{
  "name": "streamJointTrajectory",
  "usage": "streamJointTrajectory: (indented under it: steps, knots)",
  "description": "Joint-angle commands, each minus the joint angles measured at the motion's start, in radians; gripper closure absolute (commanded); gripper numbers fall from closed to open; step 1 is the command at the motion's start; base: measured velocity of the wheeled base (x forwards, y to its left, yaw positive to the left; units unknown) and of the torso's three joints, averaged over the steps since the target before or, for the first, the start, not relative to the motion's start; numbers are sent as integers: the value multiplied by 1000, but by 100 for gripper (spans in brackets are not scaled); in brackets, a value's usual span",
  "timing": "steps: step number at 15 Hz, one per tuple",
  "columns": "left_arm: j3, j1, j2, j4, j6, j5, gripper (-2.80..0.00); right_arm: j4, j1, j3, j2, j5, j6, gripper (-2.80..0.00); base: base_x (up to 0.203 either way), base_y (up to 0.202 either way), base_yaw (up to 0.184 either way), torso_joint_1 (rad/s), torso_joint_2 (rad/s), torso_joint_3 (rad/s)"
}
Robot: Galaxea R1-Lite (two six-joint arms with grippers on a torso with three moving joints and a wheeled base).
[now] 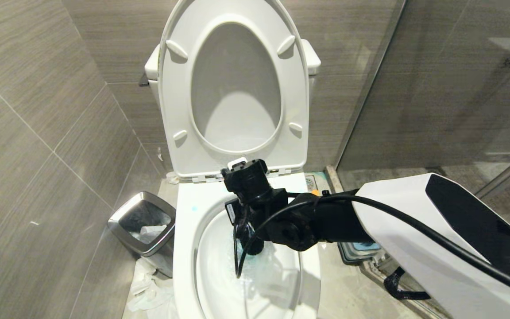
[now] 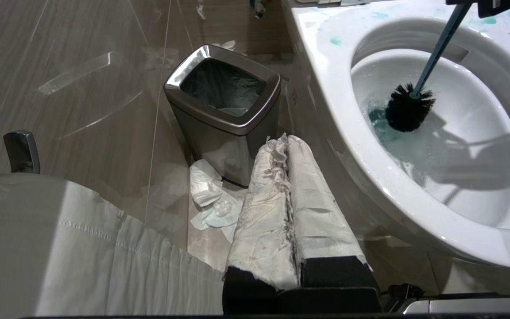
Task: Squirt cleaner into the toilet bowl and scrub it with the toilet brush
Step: Scrub the toilet bowl
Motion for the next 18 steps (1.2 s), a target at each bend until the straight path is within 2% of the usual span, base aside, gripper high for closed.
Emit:
streamJointTrajectory:
  steps: [1,11,18]
  knots:
    - [0,0,2,0,0,0,0,0,-4,1,15,-3,0,0,0,0,0,0,0,0]
    - [0,0,2,0,0,0,0,4,32,83,-179,-4,-2,0,0,0,0,0,0,0]
    - [0,0,2,0,0,-1,0,7,30,-4,-118,-8,-10,0,0,0,0,0,0,0]
